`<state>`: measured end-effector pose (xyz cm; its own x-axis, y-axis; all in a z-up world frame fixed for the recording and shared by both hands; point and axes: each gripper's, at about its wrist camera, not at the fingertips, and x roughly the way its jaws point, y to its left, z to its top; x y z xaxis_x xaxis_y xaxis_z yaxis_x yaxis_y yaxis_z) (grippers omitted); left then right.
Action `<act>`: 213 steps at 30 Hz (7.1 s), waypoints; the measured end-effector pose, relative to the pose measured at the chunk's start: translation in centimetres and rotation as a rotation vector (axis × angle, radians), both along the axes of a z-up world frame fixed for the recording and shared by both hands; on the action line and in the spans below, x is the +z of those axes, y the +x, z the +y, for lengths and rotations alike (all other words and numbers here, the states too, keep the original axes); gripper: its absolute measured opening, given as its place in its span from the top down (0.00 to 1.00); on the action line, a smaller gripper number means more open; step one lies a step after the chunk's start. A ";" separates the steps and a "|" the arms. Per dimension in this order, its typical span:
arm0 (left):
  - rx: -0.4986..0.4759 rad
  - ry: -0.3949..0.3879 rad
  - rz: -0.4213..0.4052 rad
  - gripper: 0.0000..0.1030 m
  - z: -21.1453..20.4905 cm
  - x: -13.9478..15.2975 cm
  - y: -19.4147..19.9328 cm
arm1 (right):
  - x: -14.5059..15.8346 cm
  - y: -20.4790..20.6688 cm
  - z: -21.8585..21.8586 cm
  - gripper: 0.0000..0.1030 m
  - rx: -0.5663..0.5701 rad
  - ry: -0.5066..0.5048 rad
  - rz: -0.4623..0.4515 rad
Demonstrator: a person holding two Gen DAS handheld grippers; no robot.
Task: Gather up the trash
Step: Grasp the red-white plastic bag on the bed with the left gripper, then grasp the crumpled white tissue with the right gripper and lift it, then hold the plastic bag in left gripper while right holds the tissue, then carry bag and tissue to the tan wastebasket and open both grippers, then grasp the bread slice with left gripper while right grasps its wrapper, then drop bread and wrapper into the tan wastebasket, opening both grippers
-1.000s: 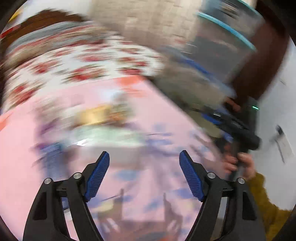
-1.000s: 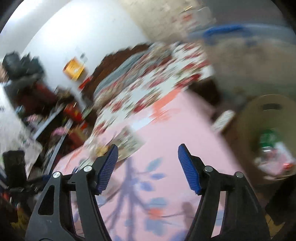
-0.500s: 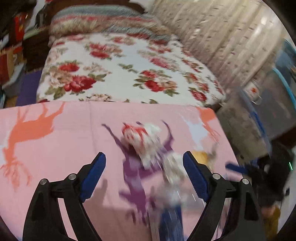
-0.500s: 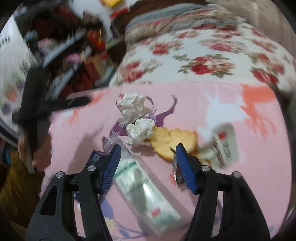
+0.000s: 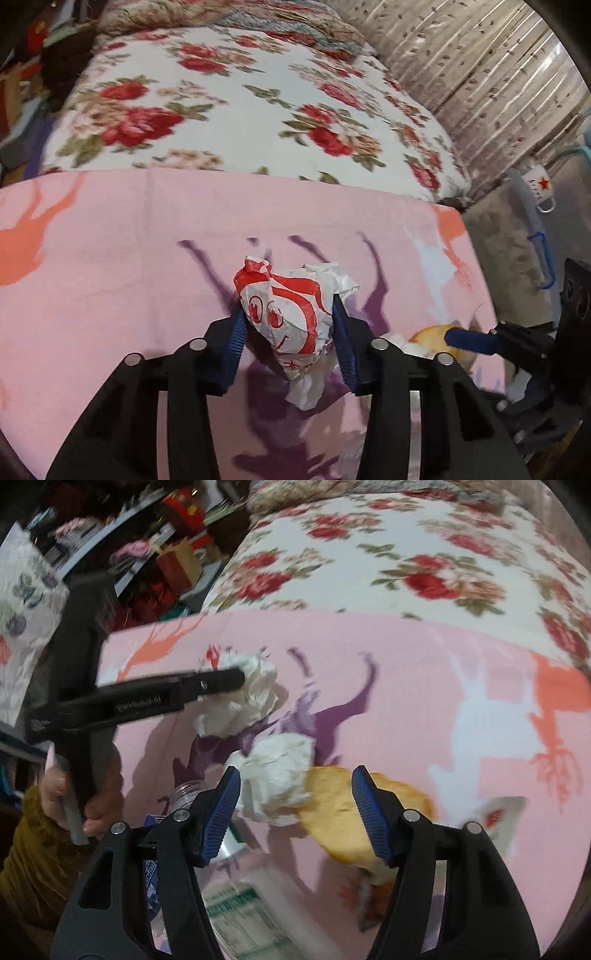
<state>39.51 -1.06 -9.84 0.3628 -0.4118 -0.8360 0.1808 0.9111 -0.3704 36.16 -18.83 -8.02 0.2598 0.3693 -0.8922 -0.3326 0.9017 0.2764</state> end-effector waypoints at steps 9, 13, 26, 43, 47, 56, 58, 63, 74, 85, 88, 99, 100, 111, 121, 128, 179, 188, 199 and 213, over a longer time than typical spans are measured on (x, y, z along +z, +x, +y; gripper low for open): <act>0.029 -0.162 -0.152 0.63 5.6 8.8 -7.9 | 7.8 -4.8 0.6 0.69 0.007 0.128 -0.224; -0.005 -0.251 -0.246 0.62 7.4 12.3 -14.2 | 11.3 -10.5 -1.5 0.69 -0.016 0.231 -0.320; -0.325 -0.282 -0.153 0.62 0.2 7.1 -31.5 | 1.2 -30.6 -8.5 0.69 -0.326 0.242 -0.328; -0.325 -0.047 -0.103 0.56 -5.8 0.7 -32.9 | -2.0 -33.4 -9.6 0.68 -0.363 0.187 -0.309; -0.324 -0.052 -0.100 0.56 -5.8 0.5 -32.8 | -2.0 -33.3 -9.5 0.67 -0.366 0.187 -0.308; -0.321 -0.076 -0.084 0.53 -5.5 0.1 -32.7 | -2.1 -33.1 -9.6 0.66 -0.382 0.197 -0.300; -0.318 -0.080 -0.080 0.53 -5.5 0.1 -32.7 | -2.2 -33.0 -9.6 0.64 -0.386 0.204 -0.294; -0.328 -0.088 -0.087 0.58 -5.5 0.2 -32.9 | -2.2 -33.1 -9.4 0.64 -0.382 0.209 -0.296; -0.331 -0.110 -0.083 0.59 -5.3 0.6 -33.1 | -1.3 -33.3 -9.1 0.68 -0.382 0.194 -0.349; -0.366 -0.155 -0.082 0.59 -6.0 1.8 -33.1 | -1.5 -33.5 -11.0 0.68 -0.436 0.216 -0.347; -0.371 -0.148 -0.076 0.59 -6.4 1.8 -33.1 | -1.6 -33.5 -11.6 0.68 -0.449 0.224 -0.350; -0.376 -0.143 -0.053 0.59 -7.0 1.2 -32.8 | -1.9 -33.4 -12.5 0.68 -0.468 0.243 -0.348; -0.378 -0.147 -0.050 0.59 -7.1 1.3 -32.6 | -1.8 -33.5 -12.6 0.68 -0.469 0.242 -0.351; -0.487 -0.148 -0.061 0.59 -12.5 4.3 -30.2 | -0.9 -35.3 -17.8 0.68 -0.585 0.269 -0.427; -0.735 -0.140 -0.092 0.59 -30.8 9.0 -25.3 | 1.5 -37.8 -33.5 0.68 -0.882 0.245 -0.557; -0.767 -0.144 -0.055 0.45 -46.4 7.7 -20.1 | 0.9 -35.5 -42.7 0.58 -1.007 0.225 -0.533; -0.463 0.017 0.324 0.73 -12.0 -1.6 -1.0 | -7.6 -7.2 -16.7 0.66 -0.584 0.803 0.105; -0.453 0.001 0.194 0.95 -13.2 2.2 -2.4 | -4.2 -10.3 -18.9 0.86 -0.604 0.752 -0.062; -0.565 -0.037 0.134 0.95 -21.2 6.6 -7.7 | -3.4 -18.9 -28.4 0.88 -0.738 0.751 -0.157; -0.763 -0.098 0.162 0.95 -42.0 6.5 -12.8 | -1.2 -30.3 -45.1 0.88 -1.025 0.768 -0.379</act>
